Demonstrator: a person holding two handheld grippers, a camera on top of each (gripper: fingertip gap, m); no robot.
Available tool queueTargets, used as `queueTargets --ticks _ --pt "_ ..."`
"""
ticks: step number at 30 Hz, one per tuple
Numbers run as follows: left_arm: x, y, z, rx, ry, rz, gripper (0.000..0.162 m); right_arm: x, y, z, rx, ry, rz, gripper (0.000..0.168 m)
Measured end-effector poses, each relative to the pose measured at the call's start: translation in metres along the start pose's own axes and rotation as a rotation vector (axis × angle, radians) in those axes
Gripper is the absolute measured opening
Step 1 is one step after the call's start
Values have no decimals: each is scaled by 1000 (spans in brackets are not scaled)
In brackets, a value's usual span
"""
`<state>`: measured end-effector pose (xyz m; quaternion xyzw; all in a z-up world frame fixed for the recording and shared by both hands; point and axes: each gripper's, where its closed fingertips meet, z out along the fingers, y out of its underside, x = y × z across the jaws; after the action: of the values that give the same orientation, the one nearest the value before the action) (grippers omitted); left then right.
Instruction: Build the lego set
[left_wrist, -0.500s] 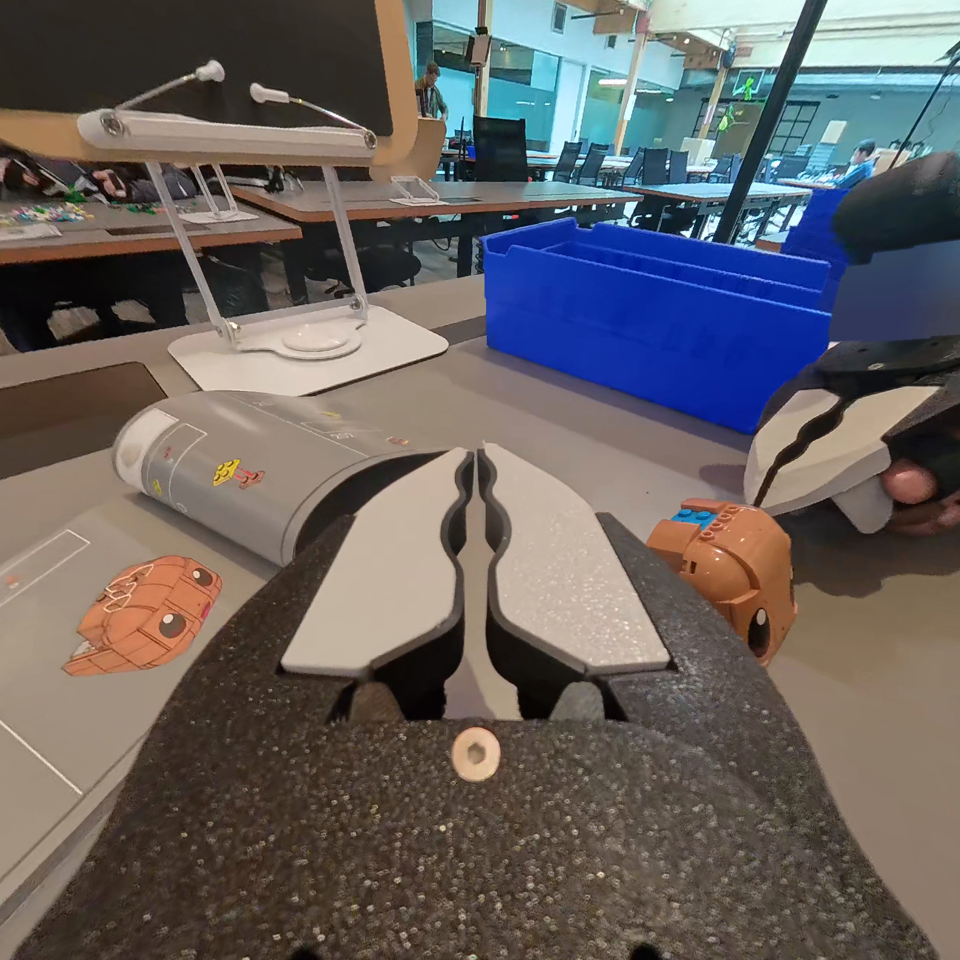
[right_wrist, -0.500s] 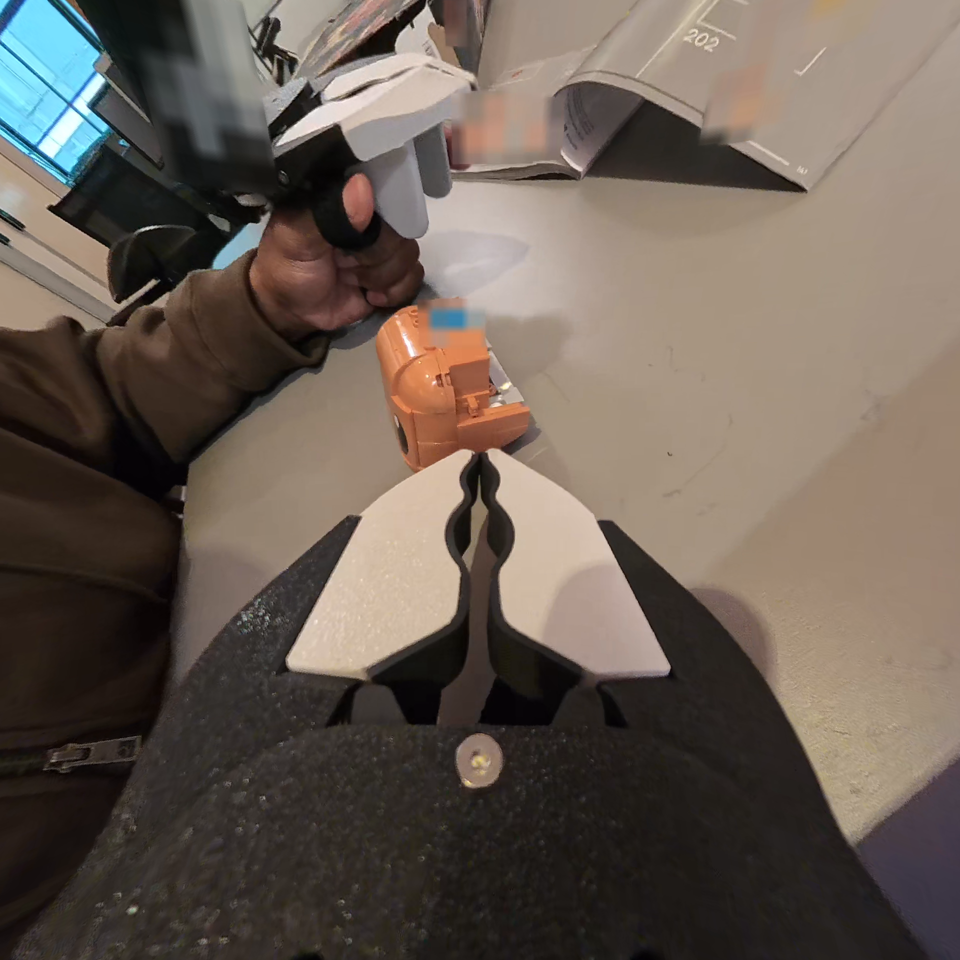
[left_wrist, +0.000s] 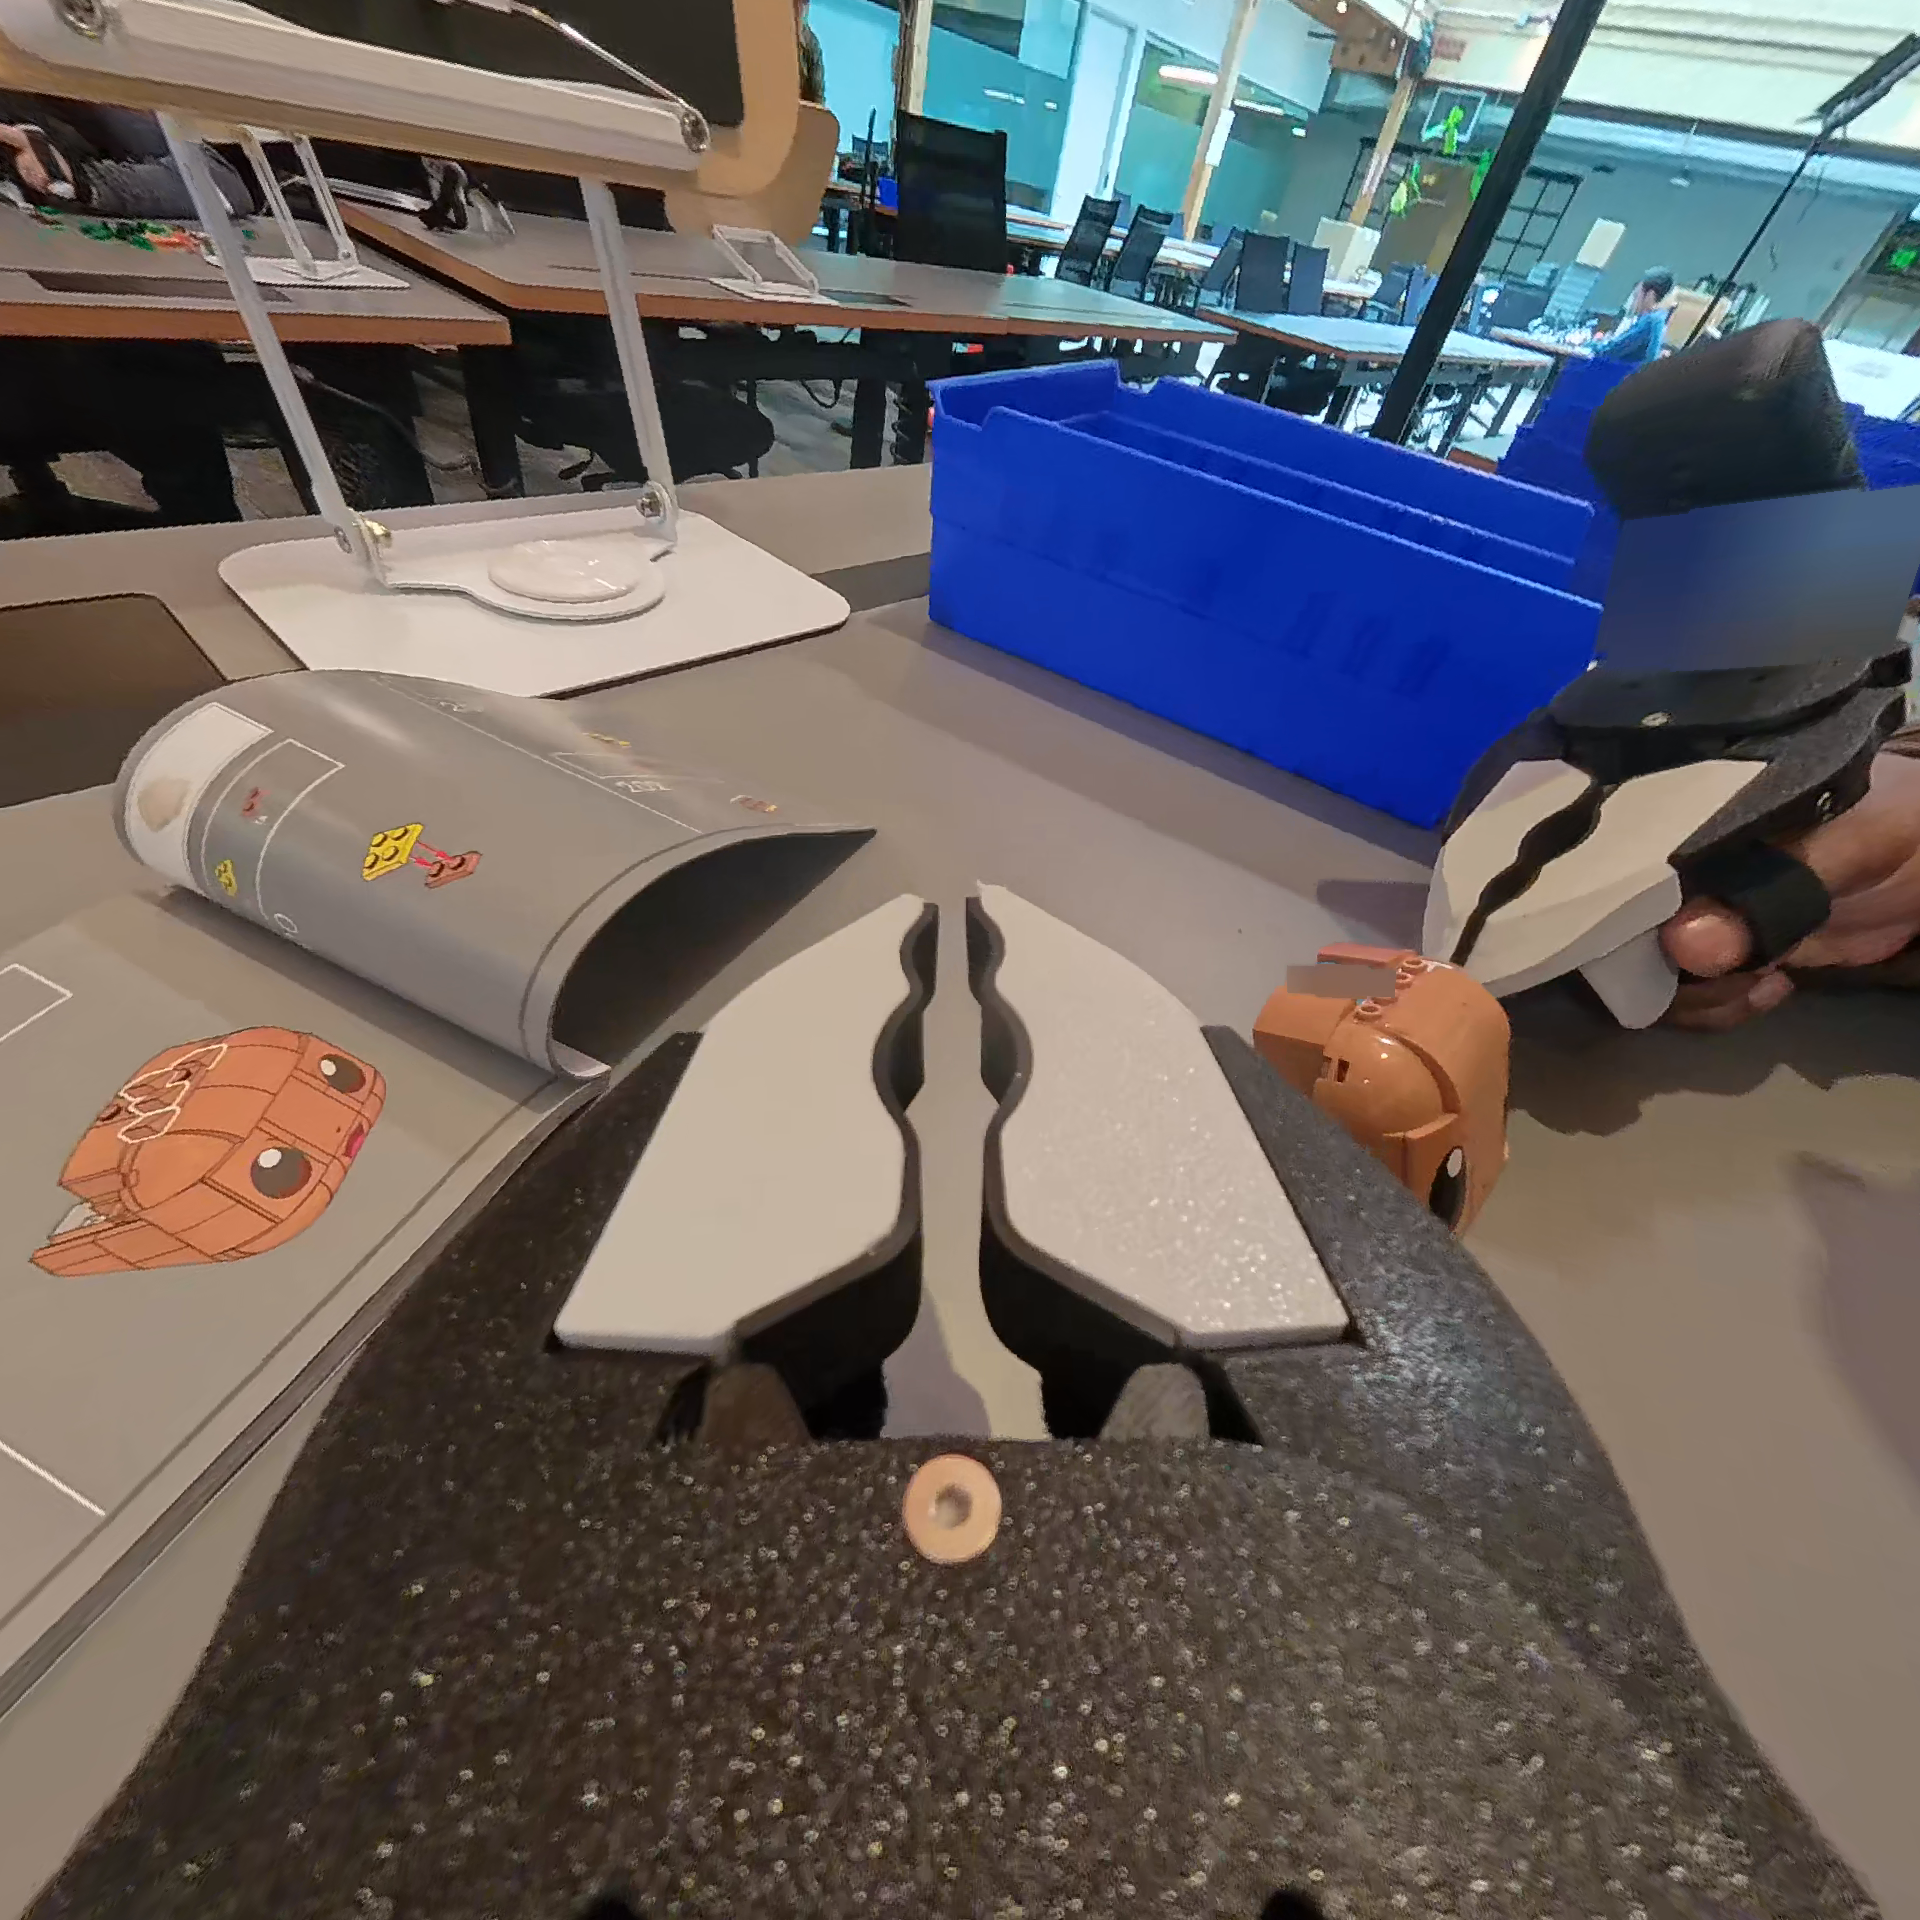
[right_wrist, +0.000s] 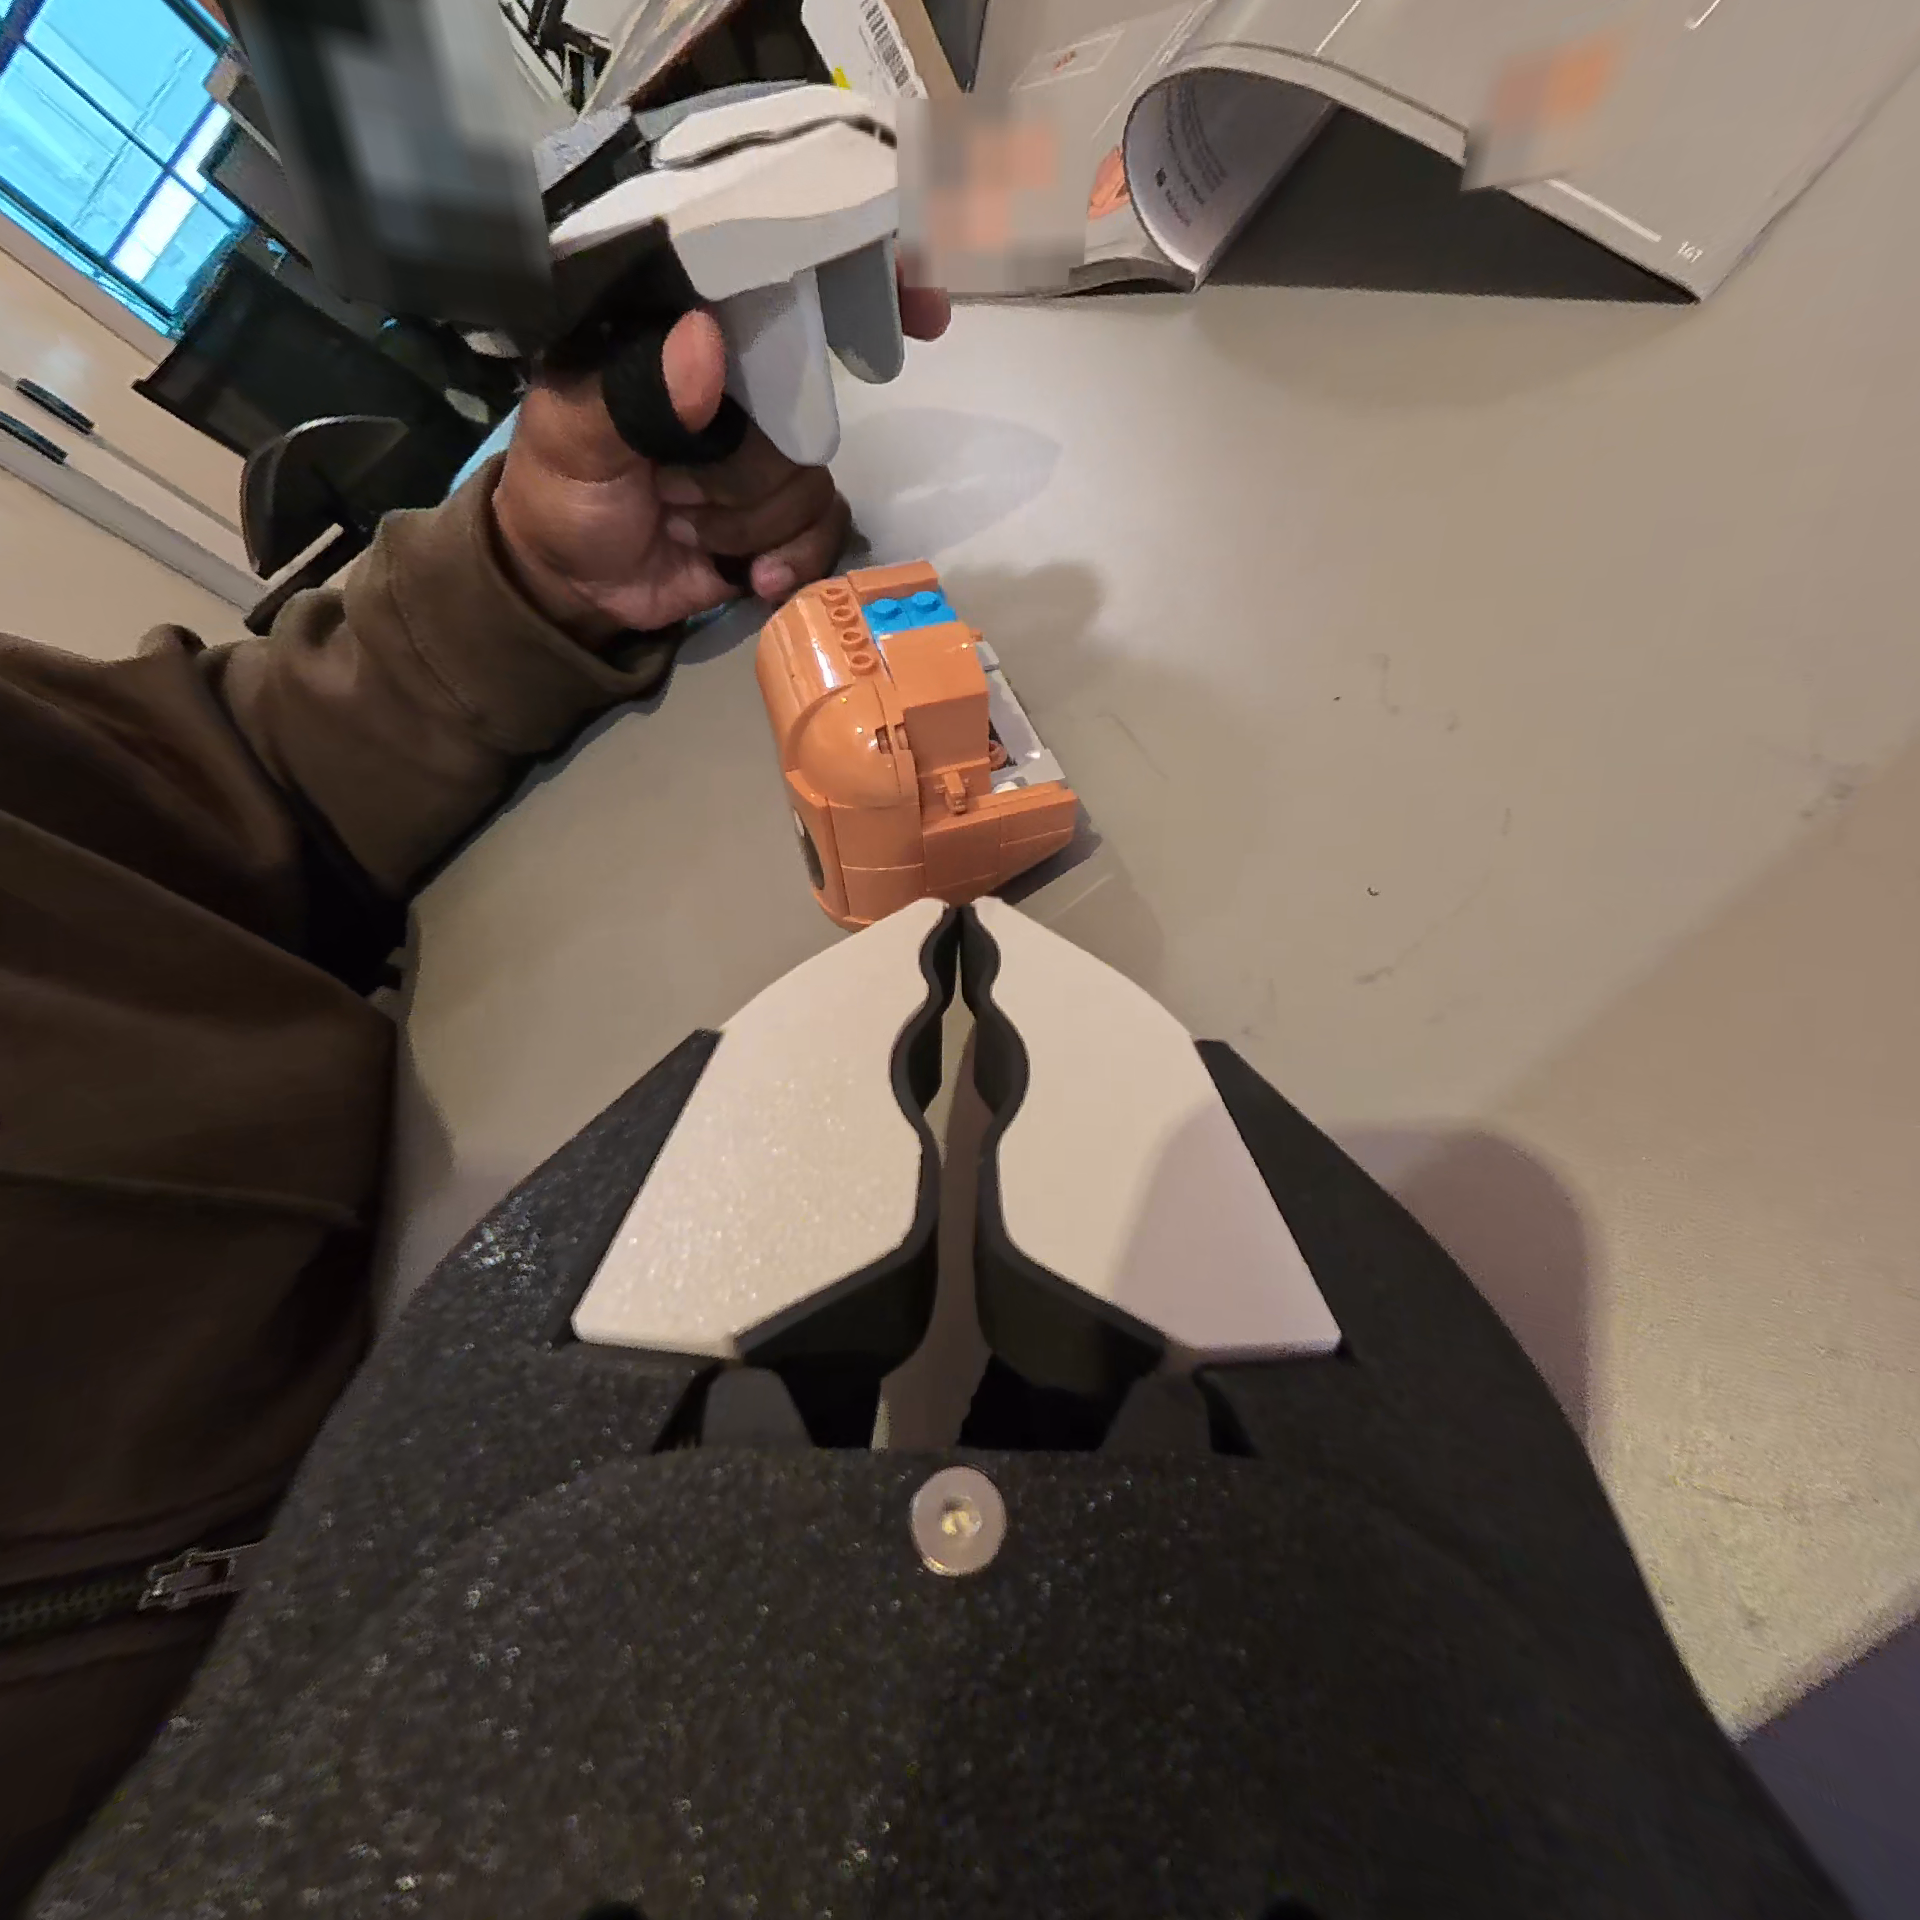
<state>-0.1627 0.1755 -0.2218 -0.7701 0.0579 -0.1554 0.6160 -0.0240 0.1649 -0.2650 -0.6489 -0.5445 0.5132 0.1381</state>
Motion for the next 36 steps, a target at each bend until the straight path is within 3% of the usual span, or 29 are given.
queueTargets --ticks 11,15,19,22,25,27,32,36 --pt "-5 2 2 -17 2 -51 8 -5 0 -1 9 -31 -15 0" --pt "-3 3 2 -22 -5 -30 8 -24 -3 -10 22 -84 -109 9" --pt "-1 2 1 -19 -9 1 9 -60 -17 -61 -62 -146 -315 19" --pt "-1 2 -2 -8 -5 -5 9 -21 -55 -132 -86 148 -581 21" --pt "1 2 -6 -6 9 -6 9 75 -85 -206 -353 528 -949 26" --pt "3 2 -7 -8 18 -3 9 135 -85 -237 -632 589 -1117 33" --pt "5 4 -8 -18 20 14 9 207 -50 -238 -1168 320 -1290 43" --pt "5 4 -10 -12 17 18 9 238 -31 -234 -1433 186 -1282 44"
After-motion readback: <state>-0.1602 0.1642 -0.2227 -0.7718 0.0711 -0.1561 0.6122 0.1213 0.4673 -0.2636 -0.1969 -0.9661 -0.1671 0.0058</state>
